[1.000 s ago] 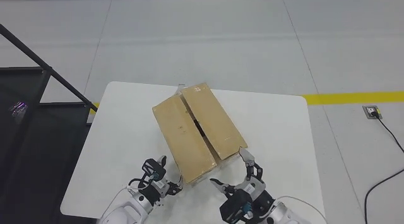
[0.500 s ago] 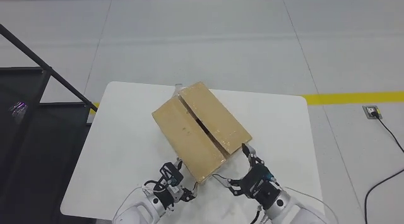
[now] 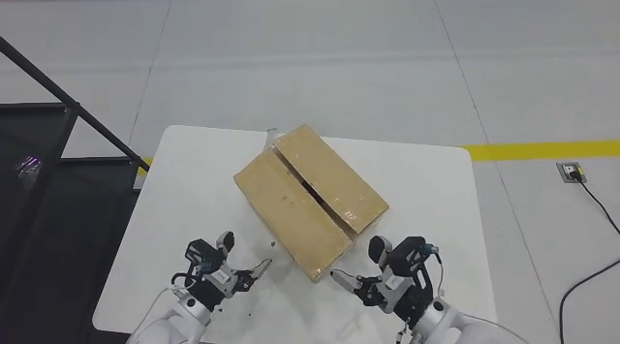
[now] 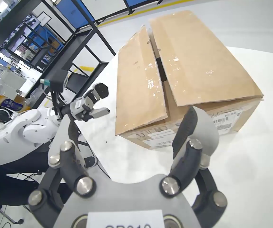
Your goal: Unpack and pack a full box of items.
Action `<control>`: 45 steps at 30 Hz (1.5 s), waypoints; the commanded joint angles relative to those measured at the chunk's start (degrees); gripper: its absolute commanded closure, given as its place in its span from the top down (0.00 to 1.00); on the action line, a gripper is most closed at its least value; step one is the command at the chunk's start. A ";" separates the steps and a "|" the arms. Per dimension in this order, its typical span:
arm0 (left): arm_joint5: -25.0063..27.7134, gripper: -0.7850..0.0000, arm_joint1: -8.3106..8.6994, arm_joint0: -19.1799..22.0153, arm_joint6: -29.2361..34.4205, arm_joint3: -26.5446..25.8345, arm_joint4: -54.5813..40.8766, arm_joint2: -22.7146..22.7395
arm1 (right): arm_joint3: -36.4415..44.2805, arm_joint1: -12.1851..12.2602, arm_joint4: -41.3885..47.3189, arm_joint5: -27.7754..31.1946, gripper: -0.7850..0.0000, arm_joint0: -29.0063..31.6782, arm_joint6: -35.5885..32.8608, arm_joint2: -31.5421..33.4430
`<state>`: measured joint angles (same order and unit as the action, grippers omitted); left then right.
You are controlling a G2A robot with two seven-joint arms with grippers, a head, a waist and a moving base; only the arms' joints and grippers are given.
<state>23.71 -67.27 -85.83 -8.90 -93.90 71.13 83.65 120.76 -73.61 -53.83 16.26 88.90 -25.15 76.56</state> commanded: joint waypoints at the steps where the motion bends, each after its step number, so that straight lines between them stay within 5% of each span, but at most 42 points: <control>1: -0.61 1.00 0.23 -0.65 -0.47 0.09 -2.27 3.08 | 0.00 0.00 -0.09 0.01 1.00 0.00 0.00 0.00; 5: -4.92 1.00 0.26 -1.25 -0.92 0.62 -5.93 6.71 | -0.39 -0.06 1.68 -0.43 1.00 -0.11 -0.14 -0.50; 12: -4.92 1.00 0.26 -1.25 -0.92 0.62 -5.93 6.71 | -6.70 -0.60 17.24 -8.04 1.00 -6.40 -7.58 -1.12; 29: -4.72 1.00 0.12 -0.38 -0.46 0.91 -7.15 6.38 | -13.35 -0.28 29.72 -1.98 1.00 -13.60 -13.90 -3.71; 30: -4.73 1.00 0.11 -0.34 -0.46 0.95 -7.14 6.36 | -13.51 -0.30 29.57 -2.25 0.83 -13.94 -13.68 -4.07; 31: -4.74 1.00 0.11 -0.31 -0.46 0.95 -7.13 6.33 | -13.83 -0.33 29.12 -2.71 0.46 -14.37 -13.34 -4.49; 33: -4.93 1.00 0.09 -0.24 -0.73 0.86 -7.21 6.40 | -14.67 -0.43 28.39 -3.52 0.31 -15.39 -12.91 -5.59; 35: -5.48 1.00 0.06 -0.28 -1.06 0.79 -7.58 6.68 | -15.34 -0.49 27.19 -4.11 0.04 -16.44 -12.96 -6.67; 45: -8.34 1.00 0.00 -0.42 -1.36 0.98 -10.17 9.22 | -13.85 -0.04 24.07 -1.63 0.00 -16.88 -13.80 -8.22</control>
<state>16.00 -67.25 -86.32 -10.34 -92.98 61.27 92.55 106.49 -73.75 -29.32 14.13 71.82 -38.79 68.30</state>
